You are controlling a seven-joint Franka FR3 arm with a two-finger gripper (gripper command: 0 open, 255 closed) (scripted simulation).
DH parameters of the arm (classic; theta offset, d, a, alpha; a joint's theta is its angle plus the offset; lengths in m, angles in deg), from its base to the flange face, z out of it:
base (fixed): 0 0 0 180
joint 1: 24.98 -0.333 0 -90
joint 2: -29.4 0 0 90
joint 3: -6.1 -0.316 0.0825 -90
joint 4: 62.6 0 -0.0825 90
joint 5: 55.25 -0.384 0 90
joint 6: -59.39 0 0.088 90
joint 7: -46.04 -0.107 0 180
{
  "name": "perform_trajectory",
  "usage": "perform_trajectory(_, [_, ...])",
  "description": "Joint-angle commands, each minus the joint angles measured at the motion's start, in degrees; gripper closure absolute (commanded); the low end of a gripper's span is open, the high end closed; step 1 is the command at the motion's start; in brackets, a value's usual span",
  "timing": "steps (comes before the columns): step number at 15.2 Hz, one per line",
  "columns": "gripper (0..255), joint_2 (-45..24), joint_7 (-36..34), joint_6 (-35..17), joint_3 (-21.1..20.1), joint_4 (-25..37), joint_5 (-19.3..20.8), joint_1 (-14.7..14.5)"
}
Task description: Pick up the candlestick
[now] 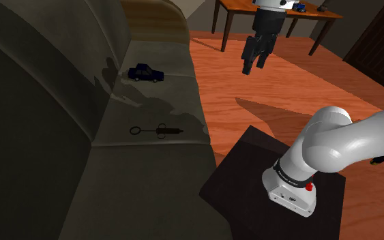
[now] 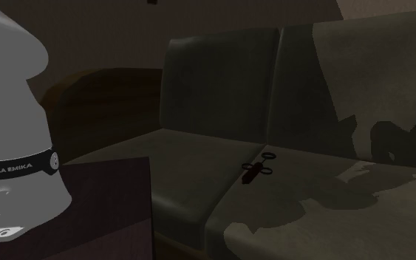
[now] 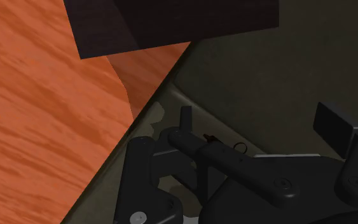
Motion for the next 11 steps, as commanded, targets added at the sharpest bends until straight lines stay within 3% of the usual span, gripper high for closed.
perform_trajectory(1, [0,0.0,0.0,0.0,0.0,0.0,0.0,0.0])
perform_trajectory(11, [0,-9.3,-9.5,-20.6,-7.2,-9.5,-3.4,0.1])
